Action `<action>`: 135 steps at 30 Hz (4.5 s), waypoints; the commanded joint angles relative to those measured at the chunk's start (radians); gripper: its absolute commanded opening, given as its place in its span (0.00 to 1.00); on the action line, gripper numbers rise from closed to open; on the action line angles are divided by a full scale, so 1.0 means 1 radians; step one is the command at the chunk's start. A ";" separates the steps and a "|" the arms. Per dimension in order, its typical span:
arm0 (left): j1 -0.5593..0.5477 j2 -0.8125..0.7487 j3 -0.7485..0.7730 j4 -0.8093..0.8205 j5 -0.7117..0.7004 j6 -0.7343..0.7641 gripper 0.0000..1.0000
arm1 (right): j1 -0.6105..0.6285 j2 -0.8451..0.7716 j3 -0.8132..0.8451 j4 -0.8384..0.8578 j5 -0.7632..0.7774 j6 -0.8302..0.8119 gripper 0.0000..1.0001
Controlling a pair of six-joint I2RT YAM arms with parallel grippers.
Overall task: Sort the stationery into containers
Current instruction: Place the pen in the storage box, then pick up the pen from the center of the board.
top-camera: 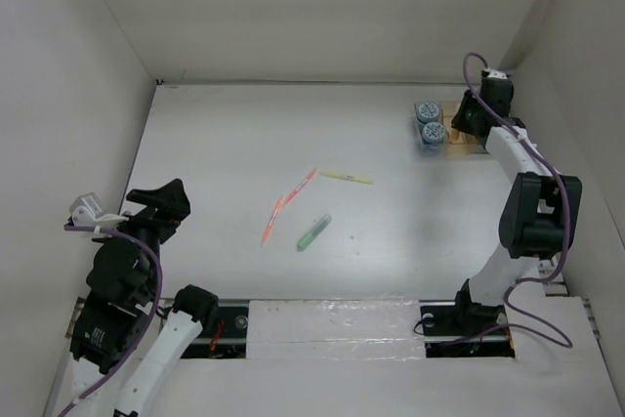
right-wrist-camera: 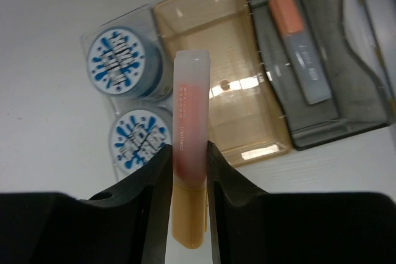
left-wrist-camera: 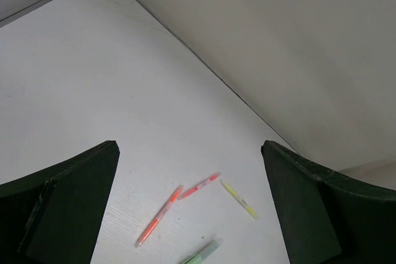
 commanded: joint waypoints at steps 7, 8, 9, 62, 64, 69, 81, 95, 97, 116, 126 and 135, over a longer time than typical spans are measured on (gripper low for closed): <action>0.003 0.032 0.010 0.047 0.024 0.032 1.00 | -0.095 0.049 0.073 0.118 -0.072 -0.052 0.00; 0.003 0.032 0.010 0.056 0.033 0.032 1.00 | -0.104 0.060 0.089 0.118 -0.060 -0.052 0.00; 0.003 0.032 0.010 0.056 0.033 0.042 1.00 | -0.113 0.060 0.109 0.106 -0.035 -0.052 0.00; 0.003 0.039 0.000 0.075 0.052 0.051 1.00 | -0.167 0.355 0.403 0.003 0.167 -0.210 0.31; 0.003 0.039 0.000 0.075 0.052 0.051 1.00 | -0.158 0.345 0.403 0.003 0.196 -0.219 0.44; 0.003 0.030 0.000 0.075 0.052 0.051 1.00 | -0.138 0.336 0.403 -0.006 0.235 -0.219 0.80; 0.003 0.021 -0.009 0.075 0.042 0.051 1.00 | -0.011 0.252 0.437 -0.020 0.212 -0.210 0.79; 0.003 0.039 -0.009 0.075 0.032 0.040 1.00 | 0.078 0.177 0.328 0.006 -0.024 -0.069 0.79; 0.003 0.039 -0.009 0.075 0.032 0.040 1.00 | 0.143 0.123 0.267 0.006 0.037 -0.056 0.79; 0.003 0.030 0.000 0.056 0.022 0.031 1.00 | 1.111 0.092 0.070 -0.525 0.776 0.971 0.74; 0.003 0.001 0.000 0.056 0.022 0.031 1.00 | 1.218 0.198 0.158 -0.660 0.753 1.200 0.68; 0.003 0.001 0.000 0.056 0.032 0.031 1.00 | 1.229 0.238 0.136 -0.613 0.735 1.200 0.66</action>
